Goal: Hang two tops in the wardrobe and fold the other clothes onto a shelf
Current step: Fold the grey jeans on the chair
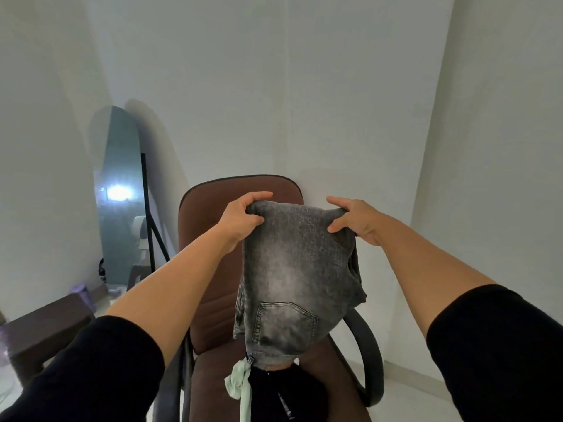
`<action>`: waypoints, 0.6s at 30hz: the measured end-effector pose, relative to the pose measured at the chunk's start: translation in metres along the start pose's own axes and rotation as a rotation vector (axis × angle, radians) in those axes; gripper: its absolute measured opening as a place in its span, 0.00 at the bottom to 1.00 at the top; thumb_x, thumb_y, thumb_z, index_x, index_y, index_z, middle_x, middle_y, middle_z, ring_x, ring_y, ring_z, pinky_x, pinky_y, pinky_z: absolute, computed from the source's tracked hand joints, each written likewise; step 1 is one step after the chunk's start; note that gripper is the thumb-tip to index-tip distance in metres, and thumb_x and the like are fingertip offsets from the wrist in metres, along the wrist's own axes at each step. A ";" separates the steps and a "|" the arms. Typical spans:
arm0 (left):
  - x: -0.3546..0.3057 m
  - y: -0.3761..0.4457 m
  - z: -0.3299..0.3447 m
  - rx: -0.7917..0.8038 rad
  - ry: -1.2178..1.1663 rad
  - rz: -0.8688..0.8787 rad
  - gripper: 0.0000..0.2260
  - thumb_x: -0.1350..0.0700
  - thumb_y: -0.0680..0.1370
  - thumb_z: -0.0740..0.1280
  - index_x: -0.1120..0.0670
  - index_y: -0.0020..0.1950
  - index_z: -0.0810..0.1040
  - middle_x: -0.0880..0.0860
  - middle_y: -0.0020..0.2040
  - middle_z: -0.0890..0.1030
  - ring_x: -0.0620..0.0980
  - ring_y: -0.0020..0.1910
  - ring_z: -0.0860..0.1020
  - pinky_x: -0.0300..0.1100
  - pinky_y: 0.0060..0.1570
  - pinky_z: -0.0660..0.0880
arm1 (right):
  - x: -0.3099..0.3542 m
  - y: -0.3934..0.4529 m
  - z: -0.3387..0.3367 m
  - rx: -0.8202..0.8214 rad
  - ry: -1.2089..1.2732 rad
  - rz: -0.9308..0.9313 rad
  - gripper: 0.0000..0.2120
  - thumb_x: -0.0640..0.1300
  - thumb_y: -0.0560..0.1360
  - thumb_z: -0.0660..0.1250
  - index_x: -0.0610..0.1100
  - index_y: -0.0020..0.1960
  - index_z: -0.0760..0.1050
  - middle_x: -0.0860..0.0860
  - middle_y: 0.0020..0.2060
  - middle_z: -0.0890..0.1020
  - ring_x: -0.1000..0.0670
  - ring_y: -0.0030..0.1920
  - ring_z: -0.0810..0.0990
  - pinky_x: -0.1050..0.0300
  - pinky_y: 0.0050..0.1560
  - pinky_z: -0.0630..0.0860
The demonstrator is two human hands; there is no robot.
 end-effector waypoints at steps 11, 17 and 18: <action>0.026 -0.022 -0.021 0.100 0.010 -0.006 0.24 0.70 0.76 0.61 0.46 0.63 0.75 0.48 0.62 0.70 0.49 0.61 0.68 0.41 0.60 0.67 | -0.018 -0.020 0.049 0.102 0.222 0.224 0.32 0.39 0.77 0.66 0.45 0.76 0.57 0.44 0.72 0.65 0.46 0.63 0.71 0.54 0.61 0.69; 0.046 -0.010 -0.035 0.176 -0.066 -0.167 0.21 0.63 0.76 0.68 0.46 0.66 0.73 0.52 0.68 0.70 0.53 0.66 0.69 0.49 0.68 0.67 | -0.023 -0.001 0.055 -0.181 0.301 0.049 0.25 0.32 0.74 0.68 0.50 0.67 0.73 0.45 0.65 0.74 0.46 0.60 0.75 0.54 0.62 0.73; 0.051 -0.006 -0.036 0.195 -0.088 -0.228 0.23 0.61 0.76 0.68 0.46 0.68 0.71 0.52 0.70 0.68 0.54 0.67 0.68 0.51 0.68 0.66 | -0.023 0.004 0.057 -0.178 0.281 0.036 0.25 0.32 0.73 0.67 0.50 0.67 0.73 0.46 0.64 0.75 0.47 0.60 0.75 0.54 0.64 0.72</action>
Point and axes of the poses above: each hand's wrist, its own y-axis towards the middle knuckle, its own z-axis out of the palm, x = y × z, the point moved 3 cm from there along y, towards the middle knuckle
